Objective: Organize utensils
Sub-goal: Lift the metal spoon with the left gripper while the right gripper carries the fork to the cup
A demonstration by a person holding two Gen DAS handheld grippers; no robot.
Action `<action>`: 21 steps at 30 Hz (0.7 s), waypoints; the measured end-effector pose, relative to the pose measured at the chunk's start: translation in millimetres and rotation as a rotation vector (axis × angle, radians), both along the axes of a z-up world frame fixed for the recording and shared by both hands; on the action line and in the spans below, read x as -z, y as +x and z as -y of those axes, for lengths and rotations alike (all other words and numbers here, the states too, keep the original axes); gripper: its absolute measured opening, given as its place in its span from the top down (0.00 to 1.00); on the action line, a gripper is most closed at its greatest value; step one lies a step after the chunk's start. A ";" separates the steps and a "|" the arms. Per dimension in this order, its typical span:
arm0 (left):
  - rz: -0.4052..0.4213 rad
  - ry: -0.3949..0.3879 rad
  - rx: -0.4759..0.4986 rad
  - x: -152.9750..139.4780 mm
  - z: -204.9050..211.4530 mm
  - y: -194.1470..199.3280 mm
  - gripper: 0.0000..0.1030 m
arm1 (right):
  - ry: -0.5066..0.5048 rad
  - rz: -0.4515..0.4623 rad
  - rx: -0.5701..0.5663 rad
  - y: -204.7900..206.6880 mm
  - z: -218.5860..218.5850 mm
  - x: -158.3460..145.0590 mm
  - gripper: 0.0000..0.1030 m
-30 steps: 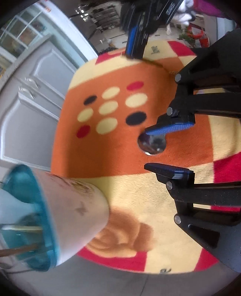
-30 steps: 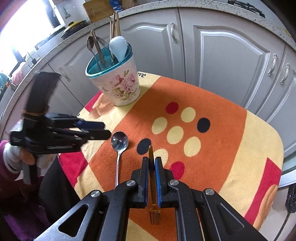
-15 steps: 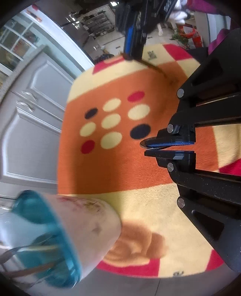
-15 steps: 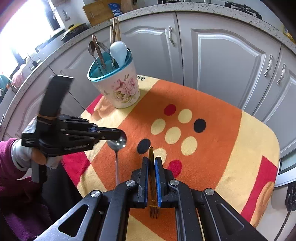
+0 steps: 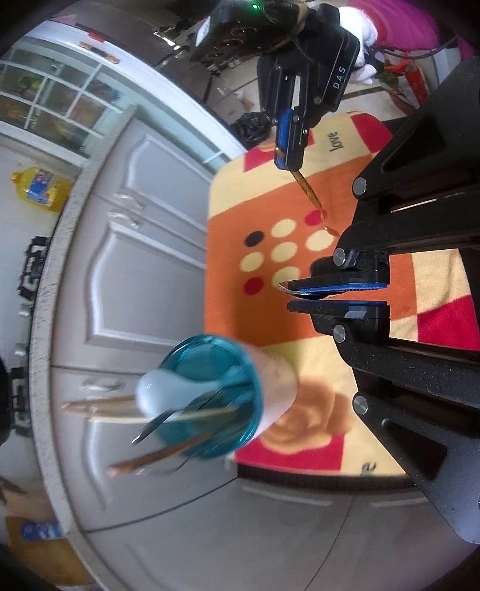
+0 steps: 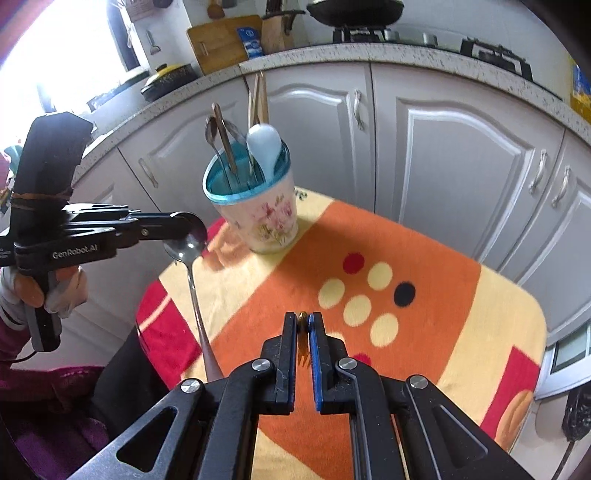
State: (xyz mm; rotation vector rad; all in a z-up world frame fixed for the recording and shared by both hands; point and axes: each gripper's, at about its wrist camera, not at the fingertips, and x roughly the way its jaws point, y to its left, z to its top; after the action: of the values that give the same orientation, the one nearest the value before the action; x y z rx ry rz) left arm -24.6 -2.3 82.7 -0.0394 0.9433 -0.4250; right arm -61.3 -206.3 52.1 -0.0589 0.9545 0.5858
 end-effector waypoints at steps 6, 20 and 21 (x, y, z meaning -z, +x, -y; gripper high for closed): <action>0.091 0.011 -0.082 -44.8 -30.9 7.9 0.98 | 0.008 0.078 -0.032 12.9 -16.5 -35.8 0.94; 0.262 0.161 -0.297 -84.2 -82.5 59.6 0.98 | 0.059 0.225 -0.117 71.3 -78.7 -118.6 0.94; 0.269 0.168 -0.302 -83.6 -83.8 61.6 0.98 | 0.062 0.223 -0.123 76.6 -84.5 -119.4 0.94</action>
State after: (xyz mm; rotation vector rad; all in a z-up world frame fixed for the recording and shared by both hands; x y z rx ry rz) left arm 37.0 81.4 166.3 0.0275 0.6903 -0.0672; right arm 15.3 -121.8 171.6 -0.1252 0.7192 0.7065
